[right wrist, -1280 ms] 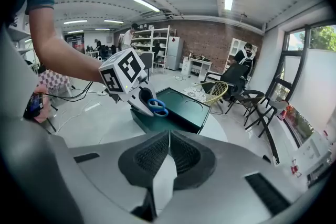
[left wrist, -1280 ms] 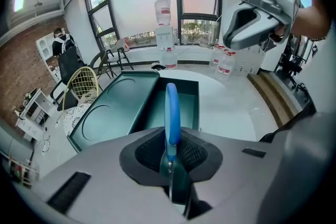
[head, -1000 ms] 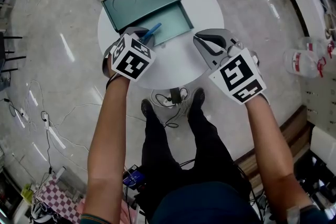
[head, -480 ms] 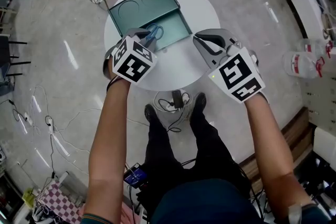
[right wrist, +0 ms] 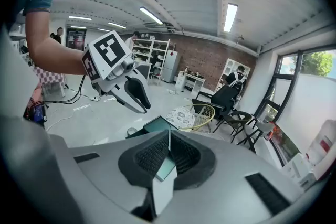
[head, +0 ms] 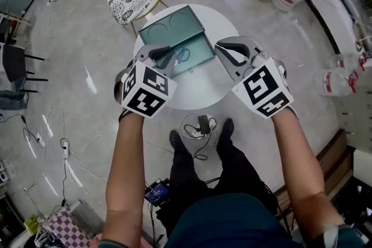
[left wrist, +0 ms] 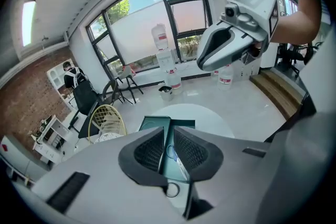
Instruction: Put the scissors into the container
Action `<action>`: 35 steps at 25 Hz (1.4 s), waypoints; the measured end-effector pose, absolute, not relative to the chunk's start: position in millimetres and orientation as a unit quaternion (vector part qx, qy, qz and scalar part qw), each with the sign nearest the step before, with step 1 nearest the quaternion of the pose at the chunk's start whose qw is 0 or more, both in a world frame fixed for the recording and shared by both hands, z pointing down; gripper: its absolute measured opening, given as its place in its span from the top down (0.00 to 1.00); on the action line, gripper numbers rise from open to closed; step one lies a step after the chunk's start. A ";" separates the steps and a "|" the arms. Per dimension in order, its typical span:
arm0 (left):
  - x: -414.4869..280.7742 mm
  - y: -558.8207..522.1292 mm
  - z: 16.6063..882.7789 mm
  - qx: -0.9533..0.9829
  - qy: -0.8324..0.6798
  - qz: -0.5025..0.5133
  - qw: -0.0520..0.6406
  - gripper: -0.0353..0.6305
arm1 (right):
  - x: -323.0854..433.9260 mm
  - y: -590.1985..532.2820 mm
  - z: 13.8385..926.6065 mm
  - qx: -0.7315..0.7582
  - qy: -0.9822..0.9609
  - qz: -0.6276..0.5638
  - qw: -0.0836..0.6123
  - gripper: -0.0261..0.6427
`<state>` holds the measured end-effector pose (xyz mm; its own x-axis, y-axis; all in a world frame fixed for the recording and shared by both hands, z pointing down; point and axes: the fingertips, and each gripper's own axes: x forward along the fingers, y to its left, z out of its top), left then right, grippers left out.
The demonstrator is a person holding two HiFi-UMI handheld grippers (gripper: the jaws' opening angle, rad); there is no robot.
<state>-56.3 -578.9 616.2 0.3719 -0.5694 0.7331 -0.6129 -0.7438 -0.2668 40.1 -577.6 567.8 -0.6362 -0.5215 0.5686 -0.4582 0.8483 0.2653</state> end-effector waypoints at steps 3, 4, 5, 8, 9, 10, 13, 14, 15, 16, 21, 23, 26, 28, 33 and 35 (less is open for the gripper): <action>-57.6 -564.5 562.3 0.830 -0.366 0.421 0.000 0.85 | 34.9 -568.4 520.9 0.277 -0.905 -0.069 0.317 0.90; -58.4 -559.9 543.8 0.830 -0.370 0.417 -0.008 0.85 | 33.3 -565.1 504.2 0.279 -0.905 -0.077 0.312 0.90; -59.0 -555.4 525.5 0.831 -0.373 0.413 -0.016 0.85 | 32.1 -561.6 487.5 0.280 -0.905 -0.084 0.308 0.90; -58.5 -541.5 473.0 0.833 -0.382 0.399 -0.039 0.86 | 31.2 -550.0 440.9 0.285 -0.905 -0.104 0.298 0.90; -58.2 -536.5 456.3 0.834 -0.384 0.394 -0.047 0.86 | 31.1 -545.7 426.2 0.287 -0.905 -0.110 0.294 0.90; -58.0 -531.2 439.8 0.834 -0.386 0.390 -0.055 0.86 | 30.6 -541.2 411.3 0.290 -0.905 -0.116 0.291 0.90; -56.9 -514.9 393.0 0.837 -0.387 0.379 -0.081 0.86 | 28.2 -528.3 366.9 0.297 -0.904 -0.133 0.278 0.90; -55.9 -510.0 378.8 0.838 -0.387 0.374 -0.088 0.86 | 28.0 -524.3 353.0 0.298 -0.904 -0.139 0.274 0.91; -54.8 -505.5 365.6 0.839 -0.388 0.370 -0.095 0.86 | 28.1 -520.4 339.6 0.298 -0.904 -0.146 0.270 0.91; -54.0 -501.2 353.1 0.839 -0.390 0.366 -0.102 0.86 | 28.0 -516.4 326.6 0.298 -0.904 -0.154 0.266 0.91; -55.7 -485.0 302.8 0.837 -0.404 0.346 -0.131 0.86 | 28.3 -503.3 275.7 0.296 -0.901 -0.191 0.253 0.91; -55.7 -478.2 287.7 0.835 -0.410 0.340 -0.139 0.86 | 30.4 -498.0 262.9 0.299 -0.900 -0.196 0.248 0.91; -58.0 -460.8 271.8 0.835 -0.416 0.331 -0.143 0.86 | 29.2 -482.4 250.7 0.303 -0.902 -0.190 0.241 0.91; -57.3 -455.4 263.3 0.835 -0.416 0.328 -0.148 0.86 | 28.1 -477.9 243.1 0.301 -0.902 -0.196 0.240 0.91; -48.6 -447.5 249.6 0.835 -0.415 0.327 -0.157 0.86 | 31.0 -472.3 230.4 0.295 -0.901 -0.207 0.241 0.91; -48.1 -443.3 246.1 0.834 -0.414 0.329 -0.157 0.86 | 30.6 -468.7 226.2 0.293 -0.901 -0.211 0.242 0.91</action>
<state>-48.1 -443.3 246.1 0.4415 -0.7940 0.4180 -0.5871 -0.6079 -0.5345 30.6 -468.7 226.2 -0.7111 -0.6295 0.3131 -0.4249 0.7396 0.5219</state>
